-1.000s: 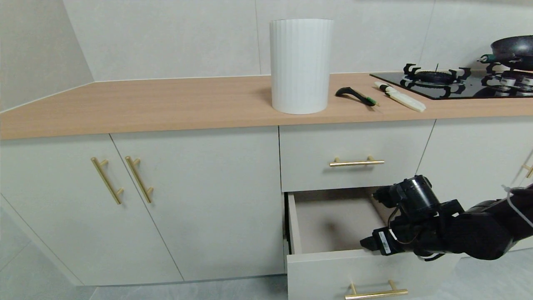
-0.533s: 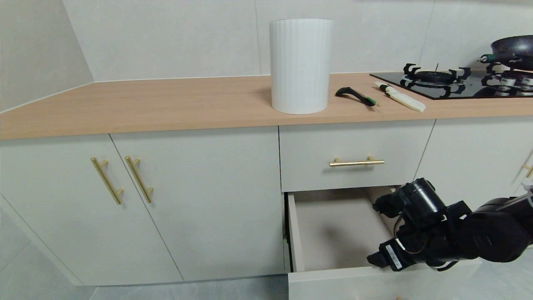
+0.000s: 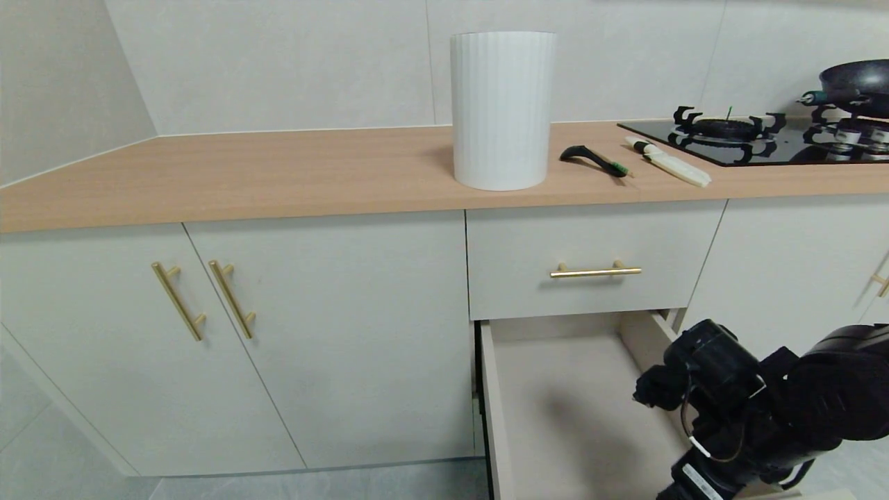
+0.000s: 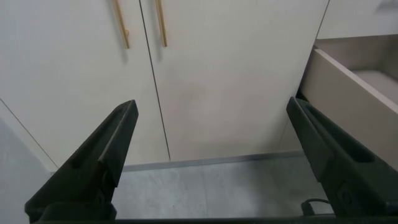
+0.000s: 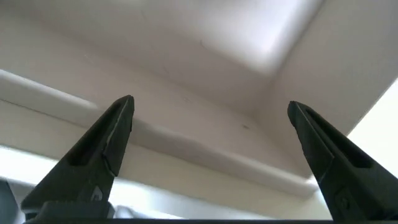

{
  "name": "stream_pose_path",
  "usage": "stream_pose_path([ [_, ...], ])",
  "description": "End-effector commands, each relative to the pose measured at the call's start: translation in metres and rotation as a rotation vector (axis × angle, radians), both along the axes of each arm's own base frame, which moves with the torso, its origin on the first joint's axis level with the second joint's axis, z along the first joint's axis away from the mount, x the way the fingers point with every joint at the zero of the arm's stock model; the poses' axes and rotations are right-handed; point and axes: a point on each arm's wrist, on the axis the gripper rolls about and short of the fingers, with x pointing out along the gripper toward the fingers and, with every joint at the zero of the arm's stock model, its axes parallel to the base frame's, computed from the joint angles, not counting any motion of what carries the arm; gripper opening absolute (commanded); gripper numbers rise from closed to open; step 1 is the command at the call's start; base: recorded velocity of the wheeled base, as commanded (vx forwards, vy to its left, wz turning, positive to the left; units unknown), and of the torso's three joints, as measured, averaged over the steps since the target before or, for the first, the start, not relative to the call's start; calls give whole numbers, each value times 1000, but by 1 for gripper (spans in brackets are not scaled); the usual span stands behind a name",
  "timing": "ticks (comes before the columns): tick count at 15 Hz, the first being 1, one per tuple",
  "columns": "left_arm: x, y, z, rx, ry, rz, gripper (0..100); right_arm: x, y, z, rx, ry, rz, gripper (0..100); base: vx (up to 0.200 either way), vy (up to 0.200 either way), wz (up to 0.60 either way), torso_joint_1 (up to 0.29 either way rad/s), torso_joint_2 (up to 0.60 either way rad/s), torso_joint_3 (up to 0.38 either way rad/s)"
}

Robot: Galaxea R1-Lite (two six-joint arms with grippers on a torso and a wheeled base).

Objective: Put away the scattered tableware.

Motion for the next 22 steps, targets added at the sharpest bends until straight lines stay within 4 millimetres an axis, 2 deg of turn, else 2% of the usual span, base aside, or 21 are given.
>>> stream_pose_path([
  [1, 0, 0, 0, 0, 1, 1, 100, -8, 2, 5, -15, 19, 36, 100, 0, 0, 0, 0, 0, 0],
  [5, 0, 0, 0, 0, 1, 1, 100, -1, 8, 12, 9, -20, 25, 100, 0, 0, 0, 0, 0, 0],
  [9, 0, 0, 0, 0, 1, 1, 100, 22, 21, 33, 209, -206, -194, 100, 0, 0, 0, 0, 0, 0],
  [12, 0, 0, 0, 0, 1, 1, 100, 30, 21, 43, 289, -298, -242, 100, 0, 0, 0, 0, 0, 0],
  [16, 0, 0, 0, 0, 1, 1, 100, 39, 20, 42, 344, -385, -259, 100, 0, 0, 0, 0, 0, 0],
  [22, 0, 0, 0, 0, 1, 1, 100, 37, 19, 40, 338, -378, -257, 100, 0, 0, 0, 28, -119, -106],
])
